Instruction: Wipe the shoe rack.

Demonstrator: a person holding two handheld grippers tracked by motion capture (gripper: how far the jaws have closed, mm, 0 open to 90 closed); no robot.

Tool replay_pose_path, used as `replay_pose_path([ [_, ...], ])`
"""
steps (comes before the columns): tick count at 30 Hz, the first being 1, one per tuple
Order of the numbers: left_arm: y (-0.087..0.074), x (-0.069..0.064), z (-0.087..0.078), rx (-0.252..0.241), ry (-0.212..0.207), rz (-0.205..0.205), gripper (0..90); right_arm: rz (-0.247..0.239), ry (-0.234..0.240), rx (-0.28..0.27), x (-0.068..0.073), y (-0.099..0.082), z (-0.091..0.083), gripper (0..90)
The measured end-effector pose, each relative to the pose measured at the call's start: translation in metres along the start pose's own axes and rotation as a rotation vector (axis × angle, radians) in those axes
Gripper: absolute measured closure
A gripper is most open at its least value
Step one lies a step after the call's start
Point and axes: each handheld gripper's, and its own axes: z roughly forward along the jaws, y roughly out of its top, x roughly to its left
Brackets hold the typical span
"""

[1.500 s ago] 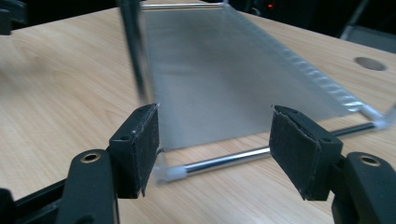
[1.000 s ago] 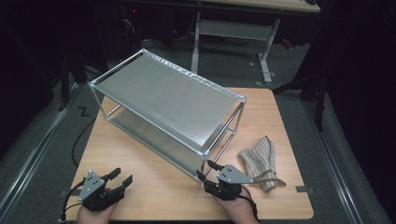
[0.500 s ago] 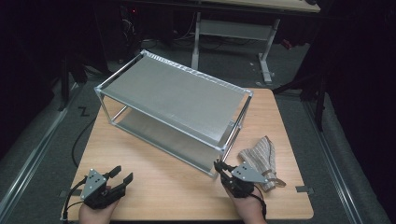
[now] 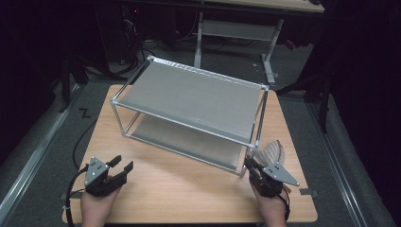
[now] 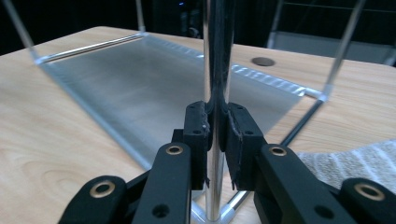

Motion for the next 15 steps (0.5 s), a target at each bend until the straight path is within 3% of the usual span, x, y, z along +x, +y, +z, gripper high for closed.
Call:
replay_pose_path([
  [4, 0.007, 0.016, 0.014, -0.014, 0.035, -0.022, 47.1, 0.031, -0.033, -0.021, -0.005, 0.0, 0.0, 76.8],
  [15, 0.027, 0.05, 0.054, -0.064, 0.136, -0.022, 52.6, 0.018, -0.066, -0.052, -0.002, 0.002, 0.001, 78.9],
])
